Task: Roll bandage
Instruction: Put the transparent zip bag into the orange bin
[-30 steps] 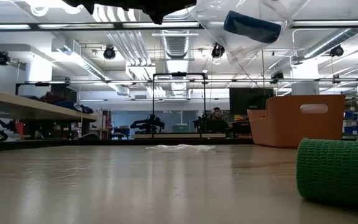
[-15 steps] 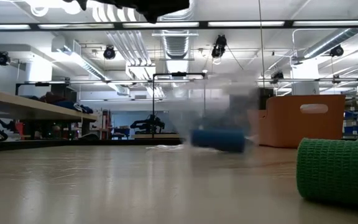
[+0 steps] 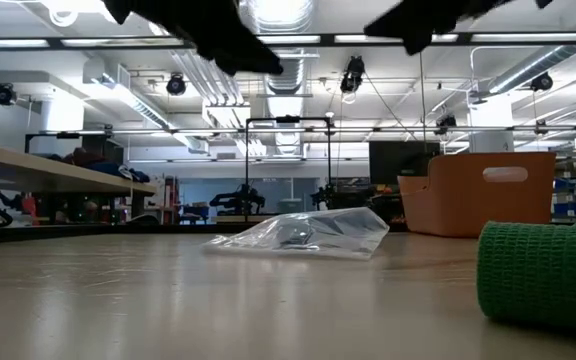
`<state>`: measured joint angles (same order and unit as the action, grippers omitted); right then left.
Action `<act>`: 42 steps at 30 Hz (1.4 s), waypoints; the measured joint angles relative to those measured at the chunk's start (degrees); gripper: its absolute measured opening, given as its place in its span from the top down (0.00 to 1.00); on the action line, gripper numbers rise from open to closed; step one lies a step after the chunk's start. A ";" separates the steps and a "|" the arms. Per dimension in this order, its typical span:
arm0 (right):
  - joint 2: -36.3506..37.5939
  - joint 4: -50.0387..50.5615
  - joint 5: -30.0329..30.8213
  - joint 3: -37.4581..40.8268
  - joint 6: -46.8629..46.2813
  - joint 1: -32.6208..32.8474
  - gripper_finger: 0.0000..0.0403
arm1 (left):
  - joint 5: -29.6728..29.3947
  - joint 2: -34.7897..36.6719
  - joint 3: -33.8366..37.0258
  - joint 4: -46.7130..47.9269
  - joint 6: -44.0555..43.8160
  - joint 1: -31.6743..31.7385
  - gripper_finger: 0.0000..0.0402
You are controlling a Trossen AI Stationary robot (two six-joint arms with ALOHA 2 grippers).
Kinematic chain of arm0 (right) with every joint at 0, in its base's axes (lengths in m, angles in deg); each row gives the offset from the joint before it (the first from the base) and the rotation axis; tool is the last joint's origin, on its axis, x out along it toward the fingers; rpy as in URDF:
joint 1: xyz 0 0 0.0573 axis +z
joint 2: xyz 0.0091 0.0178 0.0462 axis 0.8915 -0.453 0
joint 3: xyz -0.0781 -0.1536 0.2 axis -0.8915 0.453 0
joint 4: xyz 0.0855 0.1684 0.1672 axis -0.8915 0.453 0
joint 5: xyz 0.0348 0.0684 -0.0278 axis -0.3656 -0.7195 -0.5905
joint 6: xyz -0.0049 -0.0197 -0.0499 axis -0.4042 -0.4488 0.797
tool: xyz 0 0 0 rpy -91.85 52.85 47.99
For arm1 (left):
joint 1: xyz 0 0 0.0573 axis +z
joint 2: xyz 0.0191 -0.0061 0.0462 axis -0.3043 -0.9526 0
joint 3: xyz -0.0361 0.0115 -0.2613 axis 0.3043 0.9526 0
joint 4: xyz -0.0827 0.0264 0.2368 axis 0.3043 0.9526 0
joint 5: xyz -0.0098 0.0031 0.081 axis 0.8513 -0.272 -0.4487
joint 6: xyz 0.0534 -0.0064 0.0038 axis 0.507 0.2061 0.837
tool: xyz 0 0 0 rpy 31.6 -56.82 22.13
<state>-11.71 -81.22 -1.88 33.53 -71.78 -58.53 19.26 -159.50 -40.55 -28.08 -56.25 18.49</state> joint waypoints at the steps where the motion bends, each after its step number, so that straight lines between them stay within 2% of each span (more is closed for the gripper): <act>1: -1.81 0.99 -0.17 0.00 0.64 0.13 0.99 | -0.01 -0.30 0.42 0.70 -1.49 0.00 0.55; 4: -7.75 3.64 -0.16 0.00 2.85 0.62 0.94 | -0.04 -1.09 3.00 0.99 -5.99 0.00 0.58; 9: -15.71 8.73 -0.08 -1.31 2.88 1.79 0.79 | -0.38 -2.68 7.89 0.14 -9.45 0.09 0.62; 15: -25.49 18.67 0.41 -9.69 -0.49 7.21 0.63 | -0.36 -5.31 12.48 -2.43 -9.81 0.07 0.66; 19: -33.83 24.55 4.28 -16.23 -2.87 11.96 0.56 | -0.34 -7.86 13.94 -2.62 -9.56 0.02 0.67; 25: -45.60 33.79 12.25 -26.23 -4.07 17.43 0.51 | -0.34 -12.20 15.47 -3.46 -8.89 -0.24 0.65; 29: -50.87 37.33 17.76 -30.83 -3.58 18.84 0.49 | -0.32 -16.13 15.58 -5.29 -8.37 -0.26 0.63; 36: -55.37 37.45 22.59 -32.15 -1.44 19.47 0.47 | -0.30 -20.46 15.28 -9.90 -7.90 -0.31 0.61; 42: -55.16 35.23 26.77 -31.82 -2.01 19.74 0.48 | -1.39 -20.69 15.35 -12.74 -6.07 -0.37 0.63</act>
<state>-66.87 -45.99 24.89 1.71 -73.78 -38.78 17.87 -180.19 -25.20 -40.82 -62.31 18.12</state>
